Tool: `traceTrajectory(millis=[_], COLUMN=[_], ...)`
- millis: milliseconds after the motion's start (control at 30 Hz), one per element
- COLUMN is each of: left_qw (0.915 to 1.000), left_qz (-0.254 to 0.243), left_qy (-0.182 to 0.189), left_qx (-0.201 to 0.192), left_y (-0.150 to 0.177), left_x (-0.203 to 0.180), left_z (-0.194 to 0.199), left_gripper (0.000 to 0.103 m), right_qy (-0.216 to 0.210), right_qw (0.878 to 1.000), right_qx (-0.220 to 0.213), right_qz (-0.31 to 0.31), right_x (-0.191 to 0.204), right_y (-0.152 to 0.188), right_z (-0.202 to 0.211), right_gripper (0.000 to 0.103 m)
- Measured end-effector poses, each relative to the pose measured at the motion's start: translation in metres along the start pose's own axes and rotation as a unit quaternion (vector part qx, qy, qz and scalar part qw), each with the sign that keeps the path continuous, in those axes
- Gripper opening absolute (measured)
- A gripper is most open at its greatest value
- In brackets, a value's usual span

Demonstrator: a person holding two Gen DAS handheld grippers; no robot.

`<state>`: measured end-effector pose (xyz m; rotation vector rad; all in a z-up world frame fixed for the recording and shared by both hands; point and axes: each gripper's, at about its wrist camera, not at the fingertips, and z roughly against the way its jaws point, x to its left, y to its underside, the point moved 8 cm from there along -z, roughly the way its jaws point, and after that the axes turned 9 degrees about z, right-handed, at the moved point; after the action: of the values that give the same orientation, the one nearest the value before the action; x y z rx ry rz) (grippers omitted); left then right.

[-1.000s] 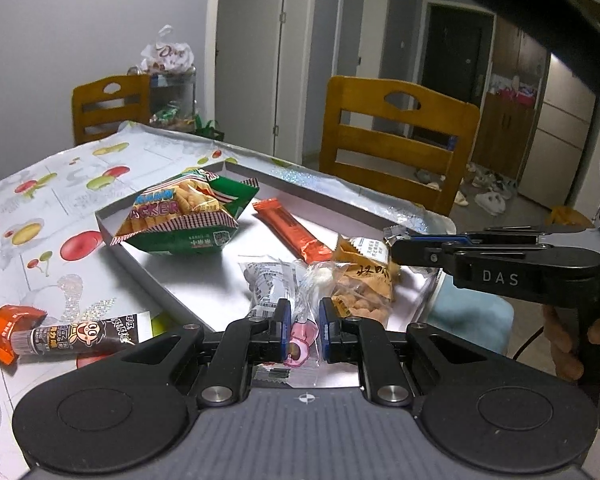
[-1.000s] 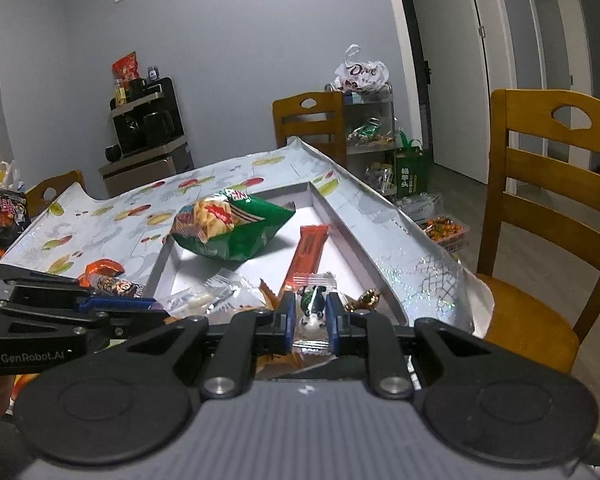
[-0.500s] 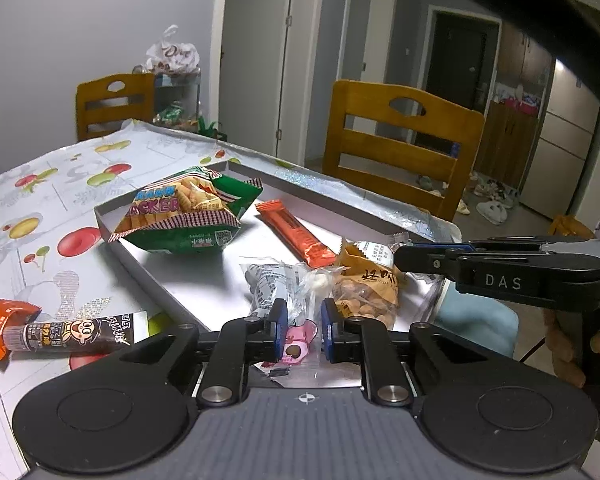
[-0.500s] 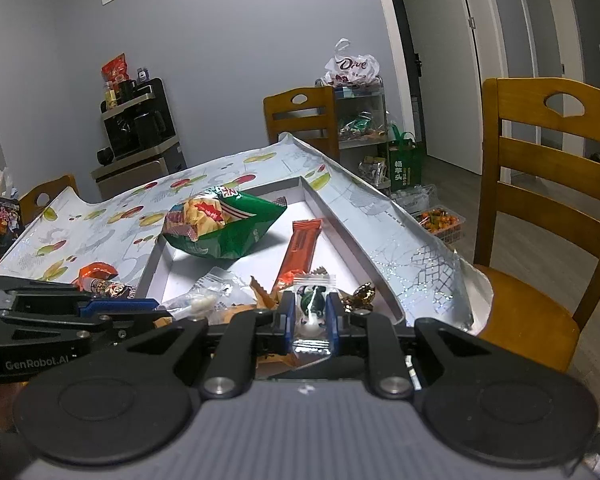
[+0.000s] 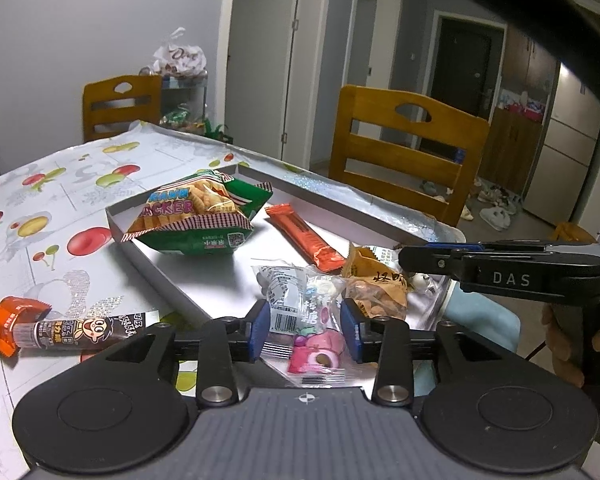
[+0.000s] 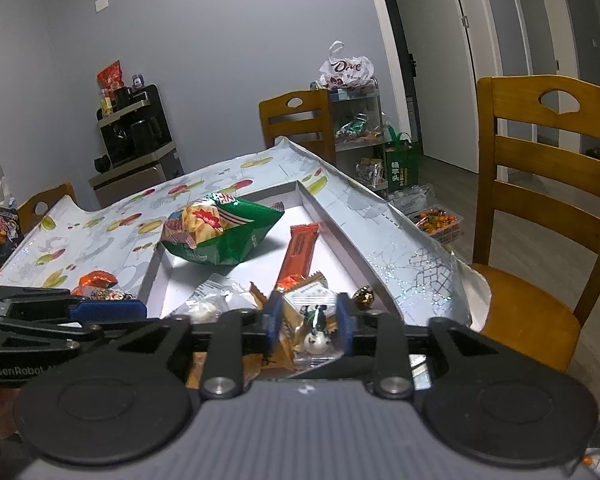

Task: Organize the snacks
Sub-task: 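Lower the packet into the box and open the left gripper while the right gripper releases the white-green item, then move both grippers back over the remaining snacks on the table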

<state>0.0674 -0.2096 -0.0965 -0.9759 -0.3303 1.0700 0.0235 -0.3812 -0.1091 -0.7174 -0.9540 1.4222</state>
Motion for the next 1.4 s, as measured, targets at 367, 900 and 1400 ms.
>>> traceTrajectory(millis=[367, 900, 1400], left_qw=[0.9999, 0.9985, 0.9943], left_qz=[0.0, 0.031, 0.048], left_qy=[-0.009, -0.028, -0.051], left_qx=[-0.014, -0.035, -0.081], left_y=[-0.003, -0.008, -0.029], left_x=[0.004, 0.034, 0.082], left_z=[0.008, 0.023, 0.054], left_gripper=[0.093, 0.103, 0.103], right_qy=[0.011, 0.009, -0.005], right_qw=[0.999, 0.999, 0.999], right_qx=[-0.026, -0.025, -0.036], right_qz=[-0.026, -0.017, 0.029], right_x=[-0.004, 0.013, 0.066], right_y=[-0.007, -0.016, -0.045], right_z=[0.009, 0.011, 0.009], right_gripper=[0.088, 0.098, 0.099])
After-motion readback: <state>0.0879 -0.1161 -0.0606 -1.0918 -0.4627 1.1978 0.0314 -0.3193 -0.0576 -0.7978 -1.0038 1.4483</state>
